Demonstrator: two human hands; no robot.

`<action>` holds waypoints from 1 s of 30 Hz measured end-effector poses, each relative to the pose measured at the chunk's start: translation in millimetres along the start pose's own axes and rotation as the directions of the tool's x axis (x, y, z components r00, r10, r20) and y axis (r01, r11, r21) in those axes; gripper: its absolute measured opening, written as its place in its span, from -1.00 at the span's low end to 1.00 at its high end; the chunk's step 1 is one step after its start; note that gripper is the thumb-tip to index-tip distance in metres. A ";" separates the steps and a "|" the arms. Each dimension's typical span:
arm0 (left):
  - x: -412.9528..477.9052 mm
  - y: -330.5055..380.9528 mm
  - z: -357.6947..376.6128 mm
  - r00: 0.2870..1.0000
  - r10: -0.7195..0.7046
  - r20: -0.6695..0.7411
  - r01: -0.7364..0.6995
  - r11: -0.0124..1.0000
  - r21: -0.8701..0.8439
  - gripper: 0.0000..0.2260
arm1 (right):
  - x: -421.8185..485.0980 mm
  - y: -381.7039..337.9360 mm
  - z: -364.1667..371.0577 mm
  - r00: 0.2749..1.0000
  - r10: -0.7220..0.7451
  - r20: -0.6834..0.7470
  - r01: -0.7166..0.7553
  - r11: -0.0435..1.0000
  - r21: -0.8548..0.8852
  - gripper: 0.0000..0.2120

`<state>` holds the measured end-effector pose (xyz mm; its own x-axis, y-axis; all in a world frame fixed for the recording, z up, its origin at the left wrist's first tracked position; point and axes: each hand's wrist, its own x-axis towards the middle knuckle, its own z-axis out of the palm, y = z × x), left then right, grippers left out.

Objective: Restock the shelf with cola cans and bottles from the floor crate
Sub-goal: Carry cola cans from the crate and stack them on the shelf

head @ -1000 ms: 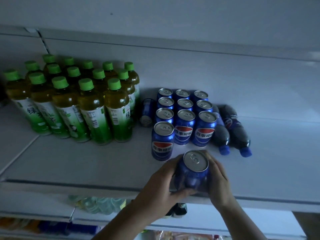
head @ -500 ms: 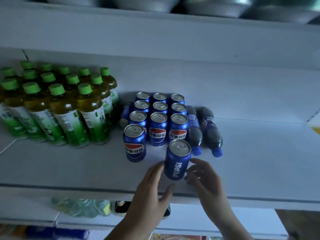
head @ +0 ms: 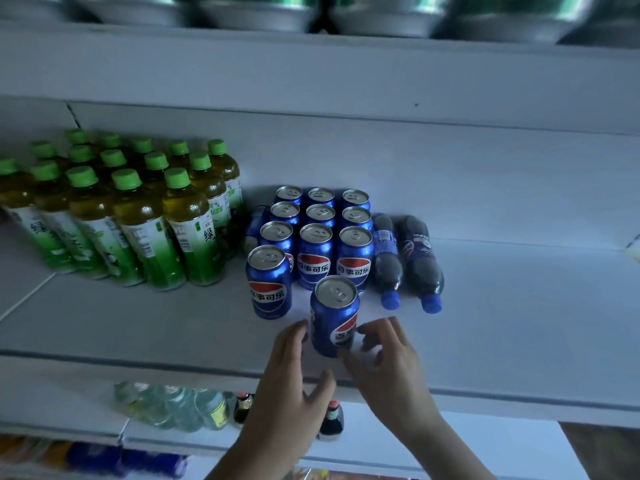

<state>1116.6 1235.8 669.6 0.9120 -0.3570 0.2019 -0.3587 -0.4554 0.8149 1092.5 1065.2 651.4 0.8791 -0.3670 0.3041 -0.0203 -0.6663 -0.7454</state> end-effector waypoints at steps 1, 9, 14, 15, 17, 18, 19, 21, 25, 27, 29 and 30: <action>-2.1 -0.2 0.0 1.000 0.015 0.006 -0.014 1.000 -0.006 -0.46 | 3.0 5.2 -3.2 0.999 0.021 0.026 -0.022 0.999 0.038 -0.65; 30.5 -8.7 -33.9 0.981 0.132 0.142 -0.136 0.991 0.017 -0.53 | 34.7 -3.3 8.4 0.987 0.010 0.158 -0.027 0.994 0.103 -0.45; 43.7 -16.8 -90.7 0.946 0.279 -0.163 -0.286 0.958 -0.022 -0.84 | 48.2 -7.6 38.3 0.995 0.096 -0.003 -0.096 0.994 0.048 -0.43; 51.5 -23.8 -101.1 0.942 0.265 -0.206 -0.276 0.961 -0.029 -0.87 | 51.6 -8.7 42.1 0.995 0.100 -0.014 -0.099 0.994 0.047 -0.41; 69.9 -39.2 -119.0 0.945 0.230 -0.231 -0.237 0.971 -0.002 -0.94 | 57.0 -10.7 48.5 0.996 0.090 -0.026 -0.088 0.995 0.042 -0.37; 79.7 -45.4 -126.3 0.952 0.219 -0.213 -0.216 0.976 0.039 -0.87 | 58.8 -10.7 51.0 0.996 0.083 -0.031 -0.082 0.996 0.041 -0.36; 89.7 -50.6 -132.6 0.960 0.218 -0.174 -0.207 0.975 0.079 -0.83 | 60.1 -10.0 53.3 0.996 0.080 -0.040 -0.079 0.996 0.039 -0.36; 109.9 -52.4 -143.6 0.957 0.281 -0.075 -0.257 0.938 0.234 -0.83 | 60.0 -10.1 56.6 0.995 0.081 -0.064 -0.080 0.997 0.015 -0.36; 162.9 -33.8 -153.1 0.876 0.447 0.182 -0.470 0.701 0.537 -0.89 | 58.7 -11.2 58.9 0.994 0.075 -0.080 -0.078 0.996 -0.045 -0.36; 188.7 -24.1 -150.5 0.872 0.396 0.287 -0.483 0.608 0.630 -0.90 | 58.5 -12.8 58.2 0.995 0.078 -0.066 -0.082 0.995 -0.053 -0.36; 208.3 -14.3 -143.3 0.872 0.295 0.390 -0.487 0.455 0.746 -0.92 | 57.8 -15.5 56.7 0.996 0.067 -0.057 -0.071 0.995 -0.064 -0.33; 215.6 -7.7 -138.9 0.873 0.225 0.433 -0.488 0.371 0.790 -0.93 | 57.0 -16.3 56.2 0.997 0.064 -0.048 -0.067 0.995 -0.077 -0.33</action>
<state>1343.6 1275.5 782.4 0.6290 -0.7675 0.1239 -0.7354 -0.6391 -0.2253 1169.7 1091.6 647.5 0.8521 -0.4397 0.2841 -0.1160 -0.6877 -0.7166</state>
